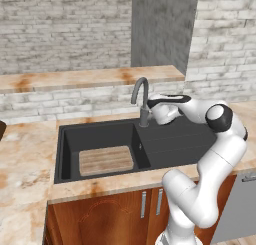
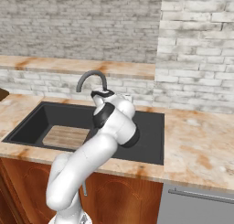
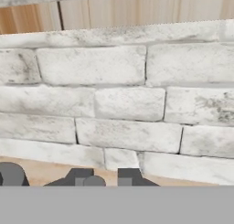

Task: Turn on the sink faucet with hot water and rinse the cutting board for ten seconds, then turn off the faucet. Push the cutting board to reach the water if necessary.

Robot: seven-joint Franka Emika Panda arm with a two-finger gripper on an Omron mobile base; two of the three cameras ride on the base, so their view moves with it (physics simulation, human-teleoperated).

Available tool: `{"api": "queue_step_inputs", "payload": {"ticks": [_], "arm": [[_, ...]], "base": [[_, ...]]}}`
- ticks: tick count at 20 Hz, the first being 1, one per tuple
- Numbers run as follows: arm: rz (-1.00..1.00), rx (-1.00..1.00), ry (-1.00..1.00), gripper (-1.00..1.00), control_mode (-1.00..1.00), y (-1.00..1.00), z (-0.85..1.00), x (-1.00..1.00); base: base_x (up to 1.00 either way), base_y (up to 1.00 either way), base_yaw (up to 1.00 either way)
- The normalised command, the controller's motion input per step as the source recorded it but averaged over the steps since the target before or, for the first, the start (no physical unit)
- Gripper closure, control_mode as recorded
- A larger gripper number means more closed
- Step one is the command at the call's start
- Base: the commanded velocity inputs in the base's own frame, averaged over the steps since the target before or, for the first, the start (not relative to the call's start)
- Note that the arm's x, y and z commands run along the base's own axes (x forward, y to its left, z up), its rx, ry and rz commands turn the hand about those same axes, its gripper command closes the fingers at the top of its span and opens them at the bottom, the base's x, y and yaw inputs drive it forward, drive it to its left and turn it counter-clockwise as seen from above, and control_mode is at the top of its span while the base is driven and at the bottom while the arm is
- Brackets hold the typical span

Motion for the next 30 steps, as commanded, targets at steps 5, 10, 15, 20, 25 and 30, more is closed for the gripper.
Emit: {"api": "queue_step_inputs", "payload": {"ticks": [5,10,15,20,25,30], "arm": [[0.0,0.01,0.02,1.0,-1.0,-0.6,0.0,0.0],[0.0,0.01,0.02,1.0,-1.0,-0.59,0.0,0.0],[0.0,0.0,0.04,1.0,-1.0,-0.53,0.0,0.0],[0.0,0.0,0.1,1.0,-1.0,-0.25,0.0,0.0],[0.0,0.0,0.1,1.0,-1.0,-0.31,0.0,-0.04],[0.0,0.0,0.1,1.0,-1.0,-0.28,0.0,-0.13]], "base": [[0.0,0.0,0.0],[0.0,0.0,0.0],[0.0,0.0,0.0],[0.0,0.0,0.0],[0.0,0.0,0.0],[0.0,0.0,0.0]]}}
